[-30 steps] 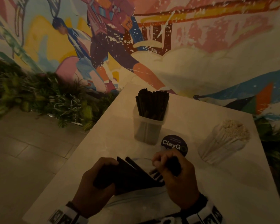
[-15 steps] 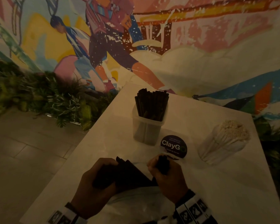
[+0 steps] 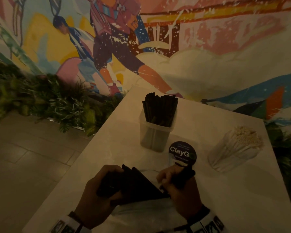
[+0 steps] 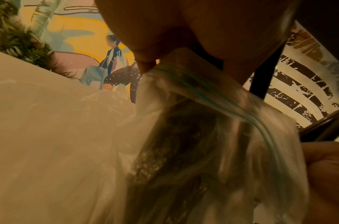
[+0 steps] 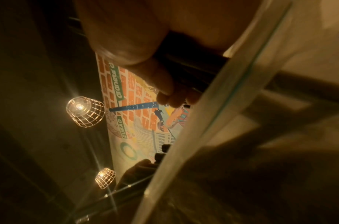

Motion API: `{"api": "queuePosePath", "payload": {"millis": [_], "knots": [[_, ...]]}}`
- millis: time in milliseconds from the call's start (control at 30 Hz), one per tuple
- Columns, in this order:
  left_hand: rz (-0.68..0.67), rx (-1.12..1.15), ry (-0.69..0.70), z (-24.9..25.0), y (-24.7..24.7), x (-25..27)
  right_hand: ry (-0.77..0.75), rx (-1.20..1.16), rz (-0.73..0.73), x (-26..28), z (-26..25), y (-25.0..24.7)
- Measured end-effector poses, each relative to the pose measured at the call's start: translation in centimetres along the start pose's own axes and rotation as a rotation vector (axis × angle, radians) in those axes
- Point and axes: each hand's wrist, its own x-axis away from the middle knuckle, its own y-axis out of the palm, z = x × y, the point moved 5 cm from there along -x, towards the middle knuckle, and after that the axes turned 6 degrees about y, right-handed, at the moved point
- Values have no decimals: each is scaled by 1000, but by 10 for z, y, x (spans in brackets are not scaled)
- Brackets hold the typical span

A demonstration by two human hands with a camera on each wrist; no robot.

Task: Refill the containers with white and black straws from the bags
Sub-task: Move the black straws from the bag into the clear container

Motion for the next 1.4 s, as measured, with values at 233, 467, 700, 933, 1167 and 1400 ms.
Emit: {"api": "queuePosePath", "payload": {"millis": [233, 467, 700, 933, 1167, 1400], "knots": [[45, 231, -87, -6, 3, 1, -140, -145, 105, 7, -37, -13], [41, 196, -100, -6, 2, 2, -206, -214, 216, 6, -54, -23], [-11, -43, -43, -4, 3, 1, -124, -38, 207, -6, -48, -23], [18, -43, 7, 4, 1, 0, -144, -79, 264, -11, -50, -31], [-2, -32, 11, 3, 4, 0, -158, -96, 66, -16, -52, -16], [3, -54, 31, 5, 4, 0, -202, -156, -65, -19, -60, -9]]}}
